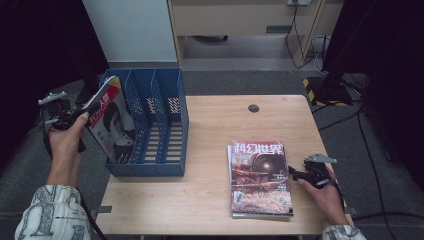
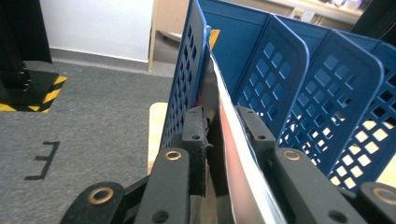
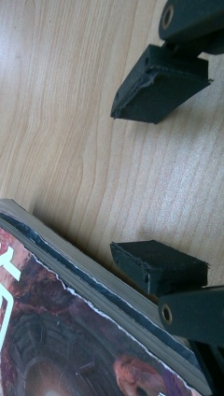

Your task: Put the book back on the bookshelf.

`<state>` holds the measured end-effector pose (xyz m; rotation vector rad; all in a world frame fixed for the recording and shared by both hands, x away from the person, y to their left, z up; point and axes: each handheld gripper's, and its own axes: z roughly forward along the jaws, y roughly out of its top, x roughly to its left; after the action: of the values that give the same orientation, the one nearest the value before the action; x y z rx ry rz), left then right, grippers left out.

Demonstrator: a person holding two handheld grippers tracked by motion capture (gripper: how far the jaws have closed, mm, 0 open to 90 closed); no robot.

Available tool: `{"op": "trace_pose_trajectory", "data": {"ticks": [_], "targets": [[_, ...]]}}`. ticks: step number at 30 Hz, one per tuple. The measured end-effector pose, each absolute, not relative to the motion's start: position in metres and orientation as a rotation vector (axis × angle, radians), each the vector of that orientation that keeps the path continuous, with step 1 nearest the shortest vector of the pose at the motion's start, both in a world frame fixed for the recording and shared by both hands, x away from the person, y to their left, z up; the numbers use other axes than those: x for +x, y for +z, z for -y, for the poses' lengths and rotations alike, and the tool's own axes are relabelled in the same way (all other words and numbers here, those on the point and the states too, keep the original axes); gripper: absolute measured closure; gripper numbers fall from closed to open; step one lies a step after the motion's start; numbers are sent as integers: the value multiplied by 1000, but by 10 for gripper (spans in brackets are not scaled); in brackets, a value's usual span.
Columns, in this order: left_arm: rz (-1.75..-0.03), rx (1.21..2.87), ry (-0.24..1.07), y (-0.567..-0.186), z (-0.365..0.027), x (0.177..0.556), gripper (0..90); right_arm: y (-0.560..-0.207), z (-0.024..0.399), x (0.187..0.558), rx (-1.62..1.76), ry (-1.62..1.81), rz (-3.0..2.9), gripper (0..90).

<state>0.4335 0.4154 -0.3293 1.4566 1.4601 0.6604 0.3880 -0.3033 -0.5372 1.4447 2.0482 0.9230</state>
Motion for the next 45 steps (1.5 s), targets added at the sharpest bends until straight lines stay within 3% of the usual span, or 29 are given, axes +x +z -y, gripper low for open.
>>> {"op": "trace_pose_trajectory", "data": {"ticks": [5, 10, 14, 45], "targets": [[-1476, 1489, 653, -328, -411, 440, 697, -537, 303, 388, 1445, 924, -2050, 296], [-1493, 1515, 660, -326, -412, 441, 829, -537, 303, 388, 1444, 924, -2050, 296], [-1494, 1519, 687, -325, -414, 439, 857, -537, 303, 388, 1444, 924, -2050, 296], [-1409, 1391, 752, -326, -416, 437, 863, -537, 303, 388, 1443, 924, -2051, 296]]}}
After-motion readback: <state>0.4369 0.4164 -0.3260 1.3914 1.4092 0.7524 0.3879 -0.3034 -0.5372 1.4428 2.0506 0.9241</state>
